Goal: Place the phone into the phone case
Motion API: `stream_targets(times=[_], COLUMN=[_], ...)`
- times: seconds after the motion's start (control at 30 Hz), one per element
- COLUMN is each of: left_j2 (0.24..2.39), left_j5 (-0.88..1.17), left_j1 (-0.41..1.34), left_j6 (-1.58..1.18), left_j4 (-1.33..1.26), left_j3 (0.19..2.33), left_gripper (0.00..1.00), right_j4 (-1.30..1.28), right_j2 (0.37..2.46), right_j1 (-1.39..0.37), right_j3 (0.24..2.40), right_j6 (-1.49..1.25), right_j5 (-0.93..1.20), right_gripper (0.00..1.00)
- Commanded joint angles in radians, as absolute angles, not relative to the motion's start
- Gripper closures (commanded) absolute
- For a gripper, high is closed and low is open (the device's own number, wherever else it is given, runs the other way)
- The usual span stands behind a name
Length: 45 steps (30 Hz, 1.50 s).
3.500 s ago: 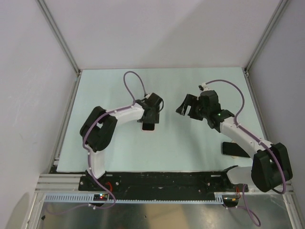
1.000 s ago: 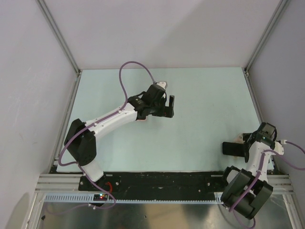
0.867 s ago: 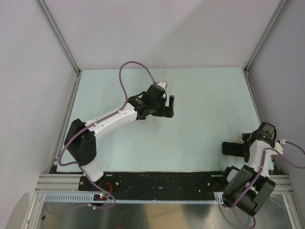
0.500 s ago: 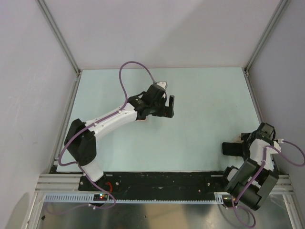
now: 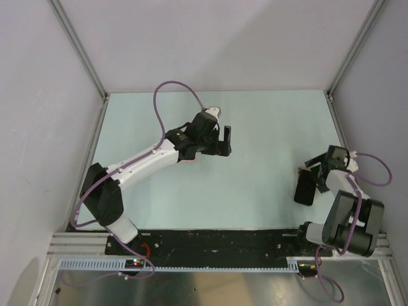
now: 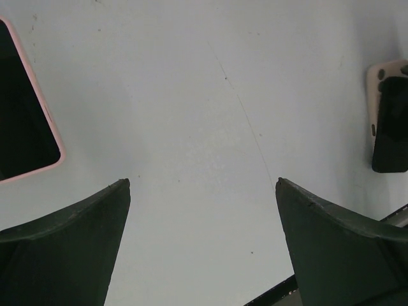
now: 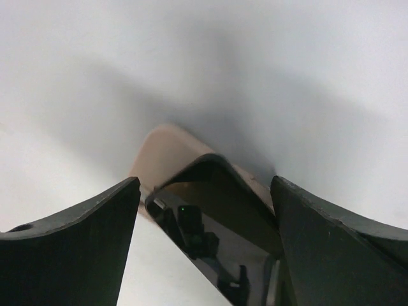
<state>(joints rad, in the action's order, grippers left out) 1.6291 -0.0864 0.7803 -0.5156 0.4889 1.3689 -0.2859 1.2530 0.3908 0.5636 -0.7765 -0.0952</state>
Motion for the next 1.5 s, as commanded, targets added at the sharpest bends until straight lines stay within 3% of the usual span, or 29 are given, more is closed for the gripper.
stream_targets(times=[0.0,0.07,0.17,0.57,0.87,1.07,1.33,1.47], left_j2=[1.578,1.57,1.558,1.564,1.537,1.61,1.675,1.694], left_j5=[-0.098,-0.091,-0.081,-0.018,-0.049,-0.011,0.018,0.027], left_j1=[0.757,0.748,0.744,0.745,0.763,0.836,0.925,0.948], left_j6=[-0.536,-0.551,-0.57,-0.64,-0.777,-0.808,-0.809,-0.805], left_j4=[0.472,0.462,0.435,0.332,0.28,0.277,0.27,0.266], left_j3=[1.324,1.301,1.25,1.12,1.047,1.133,1.191,1.192], left_gripper=[0.01,0.02,0.01,0.02,0.03,0.04,0.08,0.12], right_j4=[-0.209,-0.187,-0.233,-0.244,-0.506,-0.707,-0.54,-0.507], right_j2=[1.377,1.416,1.44,1.544,1.257,1.154,1.169,1.231], right_j1=[0.224,0.13,-0.01,-0.248,-0.1,0.101,0.383,0.406], right_j3=[0.595,0.607,0.67,0.799,0.837,0.833,0.665,0.645], right_j6=[-0.79,-0.825,-0.866,-0.959,-0.964,-1.008,-0.784,-0.766], right_j5=[-0.012,-0.012,-0.109,-0.015,-0.175,-0.242,-0.005,0.058], right_gripper=[0.12,0.13,0.04,0.06,0.01,0.03,0.12,0.17])
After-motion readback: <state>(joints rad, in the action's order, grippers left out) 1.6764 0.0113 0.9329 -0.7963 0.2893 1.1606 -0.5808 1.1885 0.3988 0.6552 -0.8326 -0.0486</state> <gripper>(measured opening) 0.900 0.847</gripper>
